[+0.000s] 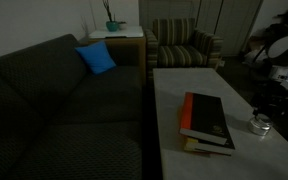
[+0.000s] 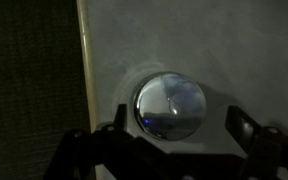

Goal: Place the lid on the table

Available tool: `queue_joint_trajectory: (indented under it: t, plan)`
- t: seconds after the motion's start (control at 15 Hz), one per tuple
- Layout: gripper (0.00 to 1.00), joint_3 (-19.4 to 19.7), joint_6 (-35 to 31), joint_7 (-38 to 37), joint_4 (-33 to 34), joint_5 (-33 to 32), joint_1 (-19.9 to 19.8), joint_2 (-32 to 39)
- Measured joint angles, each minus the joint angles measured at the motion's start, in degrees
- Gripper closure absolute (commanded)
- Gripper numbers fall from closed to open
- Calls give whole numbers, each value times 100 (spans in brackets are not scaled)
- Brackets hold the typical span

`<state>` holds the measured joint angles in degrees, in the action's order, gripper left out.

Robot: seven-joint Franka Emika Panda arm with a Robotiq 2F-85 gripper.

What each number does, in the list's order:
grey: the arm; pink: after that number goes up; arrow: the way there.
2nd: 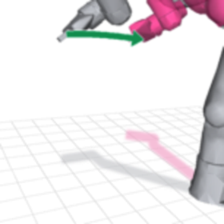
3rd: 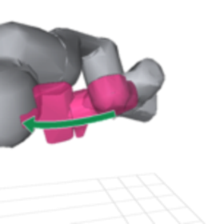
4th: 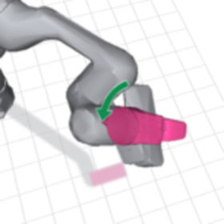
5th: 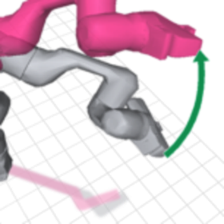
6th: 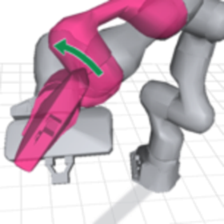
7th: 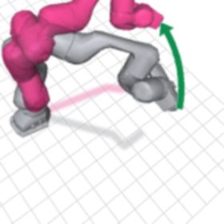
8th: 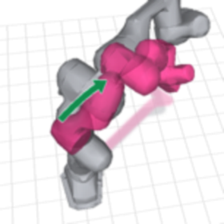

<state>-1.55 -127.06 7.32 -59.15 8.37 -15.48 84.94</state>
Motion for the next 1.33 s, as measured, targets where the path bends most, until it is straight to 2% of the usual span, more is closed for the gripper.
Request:
queue_joint_trajectory:
  t: [0.73,1.33]
  plan:
    - [0,-45,-4,-13,-213,172,-129,1]
    - [0,-42,-5,-235,-180,173,-64,-23]
